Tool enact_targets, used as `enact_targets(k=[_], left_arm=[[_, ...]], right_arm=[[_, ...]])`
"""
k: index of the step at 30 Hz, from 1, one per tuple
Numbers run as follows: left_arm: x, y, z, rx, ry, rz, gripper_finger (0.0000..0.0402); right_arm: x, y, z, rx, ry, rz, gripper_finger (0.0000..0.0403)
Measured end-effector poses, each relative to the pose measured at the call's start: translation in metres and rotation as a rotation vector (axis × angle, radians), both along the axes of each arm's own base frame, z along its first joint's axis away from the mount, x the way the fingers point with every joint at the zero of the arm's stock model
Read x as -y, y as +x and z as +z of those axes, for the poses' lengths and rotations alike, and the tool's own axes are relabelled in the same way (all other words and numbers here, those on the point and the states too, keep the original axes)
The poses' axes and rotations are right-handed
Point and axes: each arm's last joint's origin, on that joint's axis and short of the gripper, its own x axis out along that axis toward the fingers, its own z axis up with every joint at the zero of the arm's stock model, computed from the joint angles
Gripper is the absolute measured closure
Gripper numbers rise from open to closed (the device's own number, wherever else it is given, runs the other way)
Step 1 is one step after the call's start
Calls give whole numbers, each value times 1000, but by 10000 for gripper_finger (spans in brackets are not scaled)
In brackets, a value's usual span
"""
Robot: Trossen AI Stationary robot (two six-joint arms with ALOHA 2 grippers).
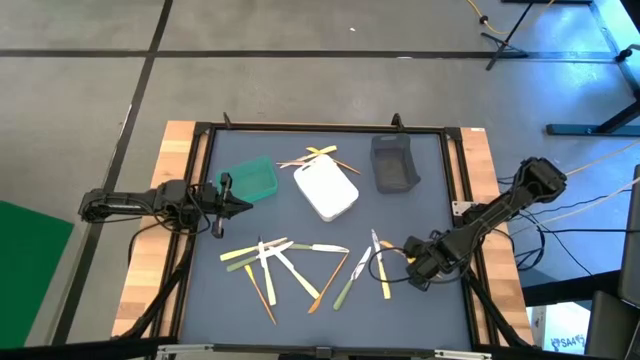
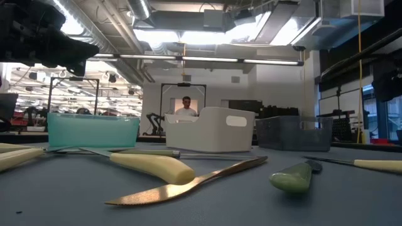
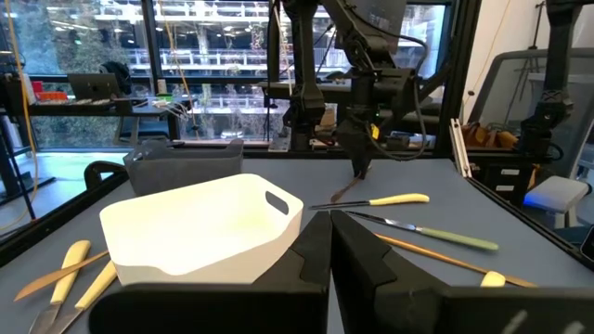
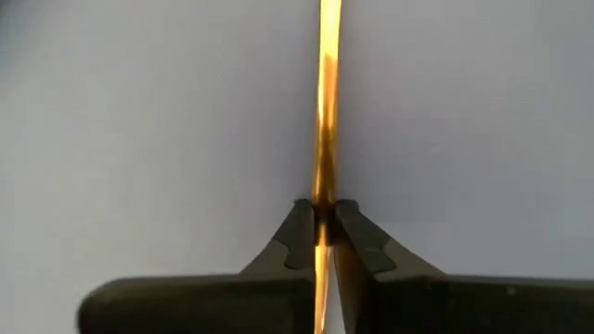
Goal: Sort silverware by color (type)
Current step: Put the right gold table knife into the black bin
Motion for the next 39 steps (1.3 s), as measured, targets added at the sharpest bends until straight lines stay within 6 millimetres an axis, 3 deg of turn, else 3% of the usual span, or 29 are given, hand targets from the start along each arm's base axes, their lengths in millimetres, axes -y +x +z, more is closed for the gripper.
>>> enact_targets(k=[14, 24, 33, 39], left_arm=[[0, 0, 0, 0, 0, 0, 401], [0, 0, 0, 0, 18, 1, 401], [-1, 0, 0, 1, 19, 25, 401], [-1, 0, 0, 1, 19, 26, 401]], right_arm=[[-9, 12, 19, 72, 41, -2, 398], [-3, 26, 51, 59, -6, -19, 401], [38, 46, 88, 29, -46, -28, 401], [86, 38, 119, 61, -46, -138, 401]])
